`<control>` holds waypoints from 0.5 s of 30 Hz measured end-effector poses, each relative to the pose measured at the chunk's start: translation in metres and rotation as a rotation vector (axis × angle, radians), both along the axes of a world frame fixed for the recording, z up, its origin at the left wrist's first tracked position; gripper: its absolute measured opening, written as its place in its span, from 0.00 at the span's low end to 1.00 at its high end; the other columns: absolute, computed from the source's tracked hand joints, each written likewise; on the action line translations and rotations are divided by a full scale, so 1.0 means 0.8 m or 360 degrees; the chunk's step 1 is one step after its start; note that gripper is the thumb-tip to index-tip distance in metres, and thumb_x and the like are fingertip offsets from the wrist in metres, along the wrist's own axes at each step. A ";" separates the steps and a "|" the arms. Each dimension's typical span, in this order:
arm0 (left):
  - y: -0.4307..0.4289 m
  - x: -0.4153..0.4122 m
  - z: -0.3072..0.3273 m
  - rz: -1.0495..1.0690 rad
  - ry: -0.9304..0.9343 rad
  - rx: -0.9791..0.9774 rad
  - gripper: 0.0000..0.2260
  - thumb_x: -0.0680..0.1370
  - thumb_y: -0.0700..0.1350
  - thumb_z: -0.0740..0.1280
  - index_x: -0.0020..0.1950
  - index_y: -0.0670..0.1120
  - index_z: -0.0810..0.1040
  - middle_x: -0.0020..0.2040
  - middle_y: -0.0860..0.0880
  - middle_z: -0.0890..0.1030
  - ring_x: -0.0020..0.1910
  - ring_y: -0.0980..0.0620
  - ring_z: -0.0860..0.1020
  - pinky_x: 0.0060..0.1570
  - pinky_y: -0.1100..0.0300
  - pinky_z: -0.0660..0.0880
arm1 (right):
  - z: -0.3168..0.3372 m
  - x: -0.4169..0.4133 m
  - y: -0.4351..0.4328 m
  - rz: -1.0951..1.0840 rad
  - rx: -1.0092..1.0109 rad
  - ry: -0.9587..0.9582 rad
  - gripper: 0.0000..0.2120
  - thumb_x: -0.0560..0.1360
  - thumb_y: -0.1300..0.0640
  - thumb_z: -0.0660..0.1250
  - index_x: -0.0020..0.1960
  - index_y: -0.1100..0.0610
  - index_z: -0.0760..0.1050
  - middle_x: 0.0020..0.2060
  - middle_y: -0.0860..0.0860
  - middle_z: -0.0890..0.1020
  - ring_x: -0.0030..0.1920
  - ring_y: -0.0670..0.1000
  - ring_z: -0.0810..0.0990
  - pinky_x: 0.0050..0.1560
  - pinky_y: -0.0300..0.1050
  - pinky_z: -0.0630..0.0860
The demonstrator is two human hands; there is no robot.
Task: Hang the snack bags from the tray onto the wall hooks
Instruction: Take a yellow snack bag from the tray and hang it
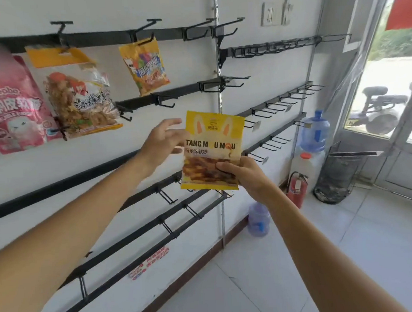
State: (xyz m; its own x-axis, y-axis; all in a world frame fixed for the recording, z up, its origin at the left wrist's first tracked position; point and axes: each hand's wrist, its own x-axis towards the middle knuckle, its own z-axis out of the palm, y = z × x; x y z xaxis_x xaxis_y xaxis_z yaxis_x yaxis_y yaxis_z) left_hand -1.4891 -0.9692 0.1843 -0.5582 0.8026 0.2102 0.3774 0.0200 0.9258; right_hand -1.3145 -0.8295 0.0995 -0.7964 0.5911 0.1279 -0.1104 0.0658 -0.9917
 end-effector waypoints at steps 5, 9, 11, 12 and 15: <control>0.071 -0.004 0.059 -0.0006 -0.0017 -0.0021 0.13 0.78 0.44 0.70 0.62 0.46 0.76 0.53 0.44 0.85 0.52 0.46 0.83 0.57 0.52 0.79 | 0.025 -0.010 0.071 0.0139 0.0055 -0.0020 0.10 0.76 0.60 0.71 0.58 0.55 0.81 0.51 0.52 0.87 0.50 0.52 0.86 0.48 0.41 0.80; 0.104 0.003 0.071 0.0123 0.0098 0.0062 0.03 0.77 0.42 0.71 0.50 0.47 0.81 0.43 0.44 0.85 0.44 0.51 0.83 0.49 0.56 0.78 | 0.040 -0.024 0.113 0.0208 0.0082 -0.0038 0.14 0.75 0.61 0.73 0.60 0.58 0.80 0.52 0.54 0.86 0.54 0.55 0.85 0.59 0.53 0.80; 0.114 0.005 0.071 0.0202 0.0230 0.0102 0.02 0.78 0.43 0.70 0.45 0.47 0.82 0.39 0.47 0.84 0.41 0.55 0.83 0.48 0.60 0.77 | 0.048 -0.030 0.126 0.0218 0.0132 -0.0020 0.14 0.76 0.59 0.72 0.61 0.58 0.80 0.53 0.53 0.86 0.55 0.54 0.85 0.62 0.56 0.79; 0.117 0.006 0.069 0.0272 0.0296 0.0137 0.03 0.78 0.43 0.70 0.44 0.48 0.82 0.39 0.48 0.85 0.41 0.57 0.82 0.47 0.62 0.76 | 0.053 -0.033 0.129 0.0222 0.0154 -0.0002 0.14 0.76 0.56 0.72 0.61 0.57 0.79 0.54 0.53 0.86 0.55 0.53 0.84 0.62 0.56 0.79; 0.128 -0.002 0.073 0.0453 0.0340 0.0254 0.04 0.78 0.44 0.70 0.44 0.50 0.82 0.40 0.51 0.85 0.41 0.60 0.82 0.44 0.67 0.75 | 0.083 -0.044 0.138 0.0230 0.0169 0.0191 0.23 0.76 0.51 0.71 0.68 0.55 0.72 0.55 0.51 0.85 0.54 0.51 0.85 0.57 0.52 0.81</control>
